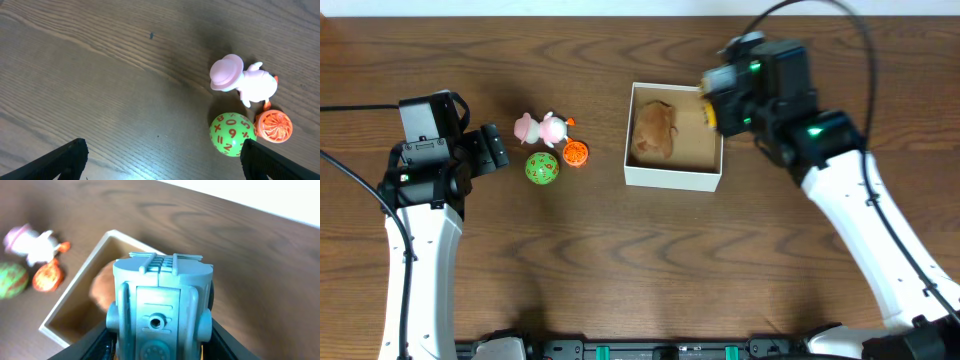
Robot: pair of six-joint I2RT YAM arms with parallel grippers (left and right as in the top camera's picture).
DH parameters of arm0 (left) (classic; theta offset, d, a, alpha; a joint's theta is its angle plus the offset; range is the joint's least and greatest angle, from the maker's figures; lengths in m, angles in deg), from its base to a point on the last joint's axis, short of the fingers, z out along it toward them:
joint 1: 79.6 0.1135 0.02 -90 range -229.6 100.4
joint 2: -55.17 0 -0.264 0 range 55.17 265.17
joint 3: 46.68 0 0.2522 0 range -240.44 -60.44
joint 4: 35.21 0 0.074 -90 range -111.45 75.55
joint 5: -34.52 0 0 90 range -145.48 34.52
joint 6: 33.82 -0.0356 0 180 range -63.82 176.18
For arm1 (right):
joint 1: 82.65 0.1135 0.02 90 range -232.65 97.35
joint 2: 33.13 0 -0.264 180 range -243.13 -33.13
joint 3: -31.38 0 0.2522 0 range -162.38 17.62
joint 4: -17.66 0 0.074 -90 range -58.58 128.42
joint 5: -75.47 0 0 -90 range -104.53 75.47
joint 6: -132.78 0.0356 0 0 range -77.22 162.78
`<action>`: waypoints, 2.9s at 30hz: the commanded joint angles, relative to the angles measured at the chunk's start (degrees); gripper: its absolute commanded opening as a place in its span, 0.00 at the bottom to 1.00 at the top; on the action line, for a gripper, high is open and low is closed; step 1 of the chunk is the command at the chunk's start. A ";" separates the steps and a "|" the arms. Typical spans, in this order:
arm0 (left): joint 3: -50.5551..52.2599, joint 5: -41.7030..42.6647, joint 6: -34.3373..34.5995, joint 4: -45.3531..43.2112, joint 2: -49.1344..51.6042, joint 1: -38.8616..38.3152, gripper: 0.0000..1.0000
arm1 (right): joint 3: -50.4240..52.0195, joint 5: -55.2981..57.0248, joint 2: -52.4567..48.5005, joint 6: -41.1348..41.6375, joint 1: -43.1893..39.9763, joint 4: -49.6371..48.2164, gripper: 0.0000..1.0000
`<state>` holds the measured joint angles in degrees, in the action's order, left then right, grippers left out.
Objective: Pack container
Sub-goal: 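Carry the truck left and lower it into the box, then open the right gripper and lift it back to the right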
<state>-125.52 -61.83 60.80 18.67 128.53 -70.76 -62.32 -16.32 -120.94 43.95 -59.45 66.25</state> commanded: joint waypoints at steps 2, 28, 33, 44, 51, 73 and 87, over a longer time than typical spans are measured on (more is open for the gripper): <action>-1.16 -0.07 -0.31 0.13 0.07 0.20 0.98 | -0.94 0.46 -3.78 -11.63 2.86 -1.79 0.15; -1.16 -0.07 -0.31 0.13 0.07 0.20 0.98 | -0.94 0.22 -18.29 -58.27 0.74 -6.71 0.02; -1.16 -0.07 -0.31 0.13 0.07 0.20 0.98 | -0.94 -1.92 -19.19 -58.23 -1.62 -7.58 0.06; -1.16 -0.07 -0.31 0.13 0.07 0.20 0.98 | -0.92 -7.50 -19.82 -57.13 -3.06 -6.80 0.15; -1.16 -0.07 -0.31 0.13 0.07 0.20 0.98 | -0.92 -6.86 -23.04 -57.20 -3.04 -6.45 0.15; -1.16 -0.09 -0.31 0.13 0.07 0.20 0.98 | -1.01 0.94 -13.60 -56.85 -0.20 -9.64 0.99; -1.16 -0.07 -0.31 0.13 0.07 0.20 0.98 | -1.01 -0.11 -7.43 2.51 -16.06 -8.57 0.99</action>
<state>-125.52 -61.83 60.80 18.65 128.53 -70.76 -62.34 -13.93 -129.72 21.92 -69.48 56.52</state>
